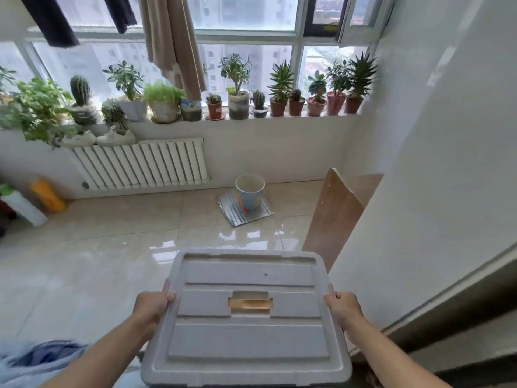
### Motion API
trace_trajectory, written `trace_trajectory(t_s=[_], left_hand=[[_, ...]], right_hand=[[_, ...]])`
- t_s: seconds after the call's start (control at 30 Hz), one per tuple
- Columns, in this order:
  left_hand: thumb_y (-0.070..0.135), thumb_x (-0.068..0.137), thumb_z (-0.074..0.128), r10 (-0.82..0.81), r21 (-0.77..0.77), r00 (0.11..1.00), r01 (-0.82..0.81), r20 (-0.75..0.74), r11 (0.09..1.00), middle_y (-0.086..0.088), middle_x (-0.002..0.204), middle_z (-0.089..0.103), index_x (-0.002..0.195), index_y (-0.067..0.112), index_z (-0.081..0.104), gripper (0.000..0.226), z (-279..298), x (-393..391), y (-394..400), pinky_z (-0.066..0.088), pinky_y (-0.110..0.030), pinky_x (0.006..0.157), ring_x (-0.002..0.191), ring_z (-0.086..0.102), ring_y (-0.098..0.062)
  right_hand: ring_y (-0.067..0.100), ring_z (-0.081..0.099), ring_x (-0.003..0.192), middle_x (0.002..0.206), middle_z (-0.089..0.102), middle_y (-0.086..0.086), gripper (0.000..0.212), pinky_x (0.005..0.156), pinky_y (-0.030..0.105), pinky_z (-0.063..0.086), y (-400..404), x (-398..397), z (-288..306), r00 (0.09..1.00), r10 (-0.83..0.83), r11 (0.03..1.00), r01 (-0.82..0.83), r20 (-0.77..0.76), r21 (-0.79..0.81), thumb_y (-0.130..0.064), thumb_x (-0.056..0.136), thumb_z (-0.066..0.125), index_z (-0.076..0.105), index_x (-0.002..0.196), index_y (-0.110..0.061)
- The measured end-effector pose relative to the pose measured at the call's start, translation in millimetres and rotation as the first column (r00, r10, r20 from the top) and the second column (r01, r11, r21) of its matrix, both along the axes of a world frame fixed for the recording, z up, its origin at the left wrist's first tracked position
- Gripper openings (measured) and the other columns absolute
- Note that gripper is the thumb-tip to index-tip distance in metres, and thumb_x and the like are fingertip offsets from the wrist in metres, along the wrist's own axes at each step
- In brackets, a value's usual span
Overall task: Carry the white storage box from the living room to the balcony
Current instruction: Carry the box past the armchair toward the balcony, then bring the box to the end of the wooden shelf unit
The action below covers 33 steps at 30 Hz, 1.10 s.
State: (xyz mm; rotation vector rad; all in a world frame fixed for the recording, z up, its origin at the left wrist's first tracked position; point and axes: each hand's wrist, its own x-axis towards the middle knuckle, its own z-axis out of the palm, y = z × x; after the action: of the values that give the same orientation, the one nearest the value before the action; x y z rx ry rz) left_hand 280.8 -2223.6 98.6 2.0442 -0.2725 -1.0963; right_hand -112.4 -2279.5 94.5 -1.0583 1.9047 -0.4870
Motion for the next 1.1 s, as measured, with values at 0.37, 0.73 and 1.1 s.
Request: trace_trajectory(t_s=[0.37, 0.73, 1.1], left_hand=[[0.004, 0.078, 0.073, -0.084, 0.051, 0.996, 0.083, 0.006, 0.995, -0.014, 0.099, 0.064, 0.097, -0.008, 0.065, 0.023, -19, 44, -228, 0.048, -0.034, 0.061, 0.075, 0.057, -0.027], [0.008, 0.08, 0.073, -0.448, 0.065, 0.894, 0.445, 0.027, 0.893, -0.016, 0.087, 0.061, 0.094, -0.007, 0.066, 0.022, -41, 52, -448, 0.041, -0.032, 0.07, 0.075, 0.054, -0.025], [0.013, 0.079, 0.071, -0.852, 0.078, 0.523, 0.849, 0.024, 0.523, -0.014, 0.069, 0.064, 0.083, 0.002, 0.071, 0.012, -33, 31, -598, 0.046, -0.029, 0.058, 0.059, 0.058, -0.023]], right_hand=[[0.018, 0.032, 0.051, 0.05, 0.033, -0.001, 0.045, 0.05, 0.032, 0.019, -186, 45, -29, 0.994, -0.108, 0.994, 0.108, -0.005, 0.005, -0.017, 0.087, 0.058, 0.032, 0.049, -0.02], [0.016, 0.031, 0.049, 0.045, 0.033, 0.0, 0.053, 0.05, 0.032, 0.02, -282, 63, -40, 0.906, -0.423, 0.906, 0.423, -0.031, 0.015, -0.01, 0.086, 0.061, 0.034, 0.042, -0.021], [0.016, 0.029, 0.048, 0.049, 0.032, -0.001, 0.047, 0.051, 0.029, 0.02, -268, 135, -39, 0.6, -0.8, 0.599, 0.799, -0.018, 0.041, -0.012, 0.089, 0.057, 0.035, 0.048, -0.02]])
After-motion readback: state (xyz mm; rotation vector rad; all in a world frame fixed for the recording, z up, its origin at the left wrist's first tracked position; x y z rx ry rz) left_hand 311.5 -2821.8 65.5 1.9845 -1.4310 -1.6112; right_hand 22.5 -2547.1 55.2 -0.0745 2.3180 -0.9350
